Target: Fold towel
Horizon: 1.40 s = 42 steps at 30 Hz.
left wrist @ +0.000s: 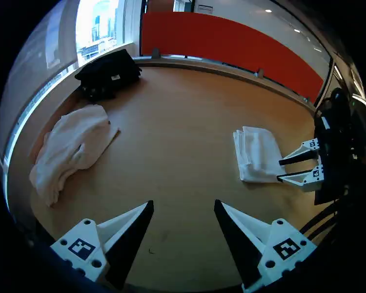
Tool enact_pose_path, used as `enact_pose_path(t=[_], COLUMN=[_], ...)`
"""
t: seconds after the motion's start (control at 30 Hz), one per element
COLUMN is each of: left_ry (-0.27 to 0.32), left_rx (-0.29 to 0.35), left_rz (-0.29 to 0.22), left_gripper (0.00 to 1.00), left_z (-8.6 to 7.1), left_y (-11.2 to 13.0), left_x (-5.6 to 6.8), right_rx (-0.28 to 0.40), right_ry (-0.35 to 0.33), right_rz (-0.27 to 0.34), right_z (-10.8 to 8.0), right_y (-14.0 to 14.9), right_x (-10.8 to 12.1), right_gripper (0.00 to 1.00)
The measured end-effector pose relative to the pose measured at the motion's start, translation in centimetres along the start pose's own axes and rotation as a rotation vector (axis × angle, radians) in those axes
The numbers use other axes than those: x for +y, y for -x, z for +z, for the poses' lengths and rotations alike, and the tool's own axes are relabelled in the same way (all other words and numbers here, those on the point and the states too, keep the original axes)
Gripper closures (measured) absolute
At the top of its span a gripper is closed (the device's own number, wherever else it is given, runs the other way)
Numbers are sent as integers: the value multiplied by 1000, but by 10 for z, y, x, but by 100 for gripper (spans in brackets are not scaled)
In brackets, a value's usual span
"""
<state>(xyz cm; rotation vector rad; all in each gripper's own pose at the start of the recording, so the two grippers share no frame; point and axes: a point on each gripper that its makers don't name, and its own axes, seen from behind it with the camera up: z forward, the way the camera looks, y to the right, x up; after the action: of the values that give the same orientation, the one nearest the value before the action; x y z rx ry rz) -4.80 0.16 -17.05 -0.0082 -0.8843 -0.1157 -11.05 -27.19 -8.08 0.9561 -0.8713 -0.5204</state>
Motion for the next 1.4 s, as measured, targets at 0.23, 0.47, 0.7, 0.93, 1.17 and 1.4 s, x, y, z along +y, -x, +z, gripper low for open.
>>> enact_pose_path(t=[0.23, 0.47, 0.7, 0.93, 1.17, 1.4], left_ry=[-1, 0, 3, 3, 4, 4], left_rx=[0, 0, -1, -2, -3, -4], left_rz=[3, 6, 4, 7, 7, 10], left_gripper=[8, 8, 8, 8, 8, 8], left_z=[0, 0, 0, 1, 1, 1], left_y=[-1, 0, 1, 2, 3, 3], left_x=[0, 2, 4, 5, 7, 7], right_rx=[-17, -31, -51, -58, -60, -58], right_ry=[26, 46, 48, 47, 49, 40], right_rz=[19, 43, 65, 88, 126, 141], right_z=[-8, -9, -6, -5, -5, -4], right_y=[16, 27, 38, 43, 46, 48], right_x=[6, 8, 5, 4, 5, 2], right_gripper=[40, 40, 40, 45, 63, 86])
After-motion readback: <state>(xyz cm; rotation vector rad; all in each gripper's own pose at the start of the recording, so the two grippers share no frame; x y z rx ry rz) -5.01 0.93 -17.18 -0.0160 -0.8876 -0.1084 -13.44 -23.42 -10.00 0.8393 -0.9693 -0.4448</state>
